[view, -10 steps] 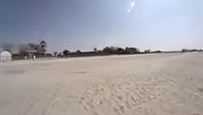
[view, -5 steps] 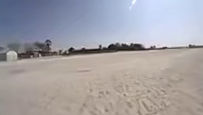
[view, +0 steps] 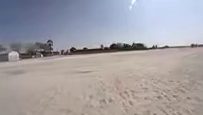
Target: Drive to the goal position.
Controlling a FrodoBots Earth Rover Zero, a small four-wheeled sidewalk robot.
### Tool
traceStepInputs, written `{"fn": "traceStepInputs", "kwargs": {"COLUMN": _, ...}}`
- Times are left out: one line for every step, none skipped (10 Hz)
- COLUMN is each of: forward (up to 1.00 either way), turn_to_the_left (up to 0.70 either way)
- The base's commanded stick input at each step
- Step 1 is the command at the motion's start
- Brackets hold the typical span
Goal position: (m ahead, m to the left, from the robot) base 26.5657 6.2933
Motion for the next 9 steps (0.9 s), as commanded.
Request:
{"fn": "traceStepInputs", "kwargs": {"forward": 0.45, "turn_to_the_left": 0.0}}
{"fn": "traceStepInputs", "kwargs": {"forward": 0.45, "turn_to_the_left": 0.0}}
{"fn": "traceStepInputs", "kwargs": {"forward": 0.45, "turn_to_the_left": 0.0}}
{"fn": "traceStepInputs", "kwargs": {"forward": 0.45, "turn_to_the_left": 0.0}}
{"fn": "traceStepInputs", "kwargs": {"forward": 0.45, "turn_to_the_left": 0.0}}
{"fn": "traceStepInputs", "kwargs": {"forward": 0.45, "turn_to_the_left": 0.0}}
{"fn": "traceStepInputs", "kwargs": {"forward": 0.45, "turn_to_the_left": 0.0}}
{"fn": "traceStepInputs", "kwargs": {"forward": 0.45, "turn_to_the_left": 0.0}}
{"fn": "traceStepInputs", "kwargs": {"forward": 0.45, "turn_to_the_left": 0.0}}
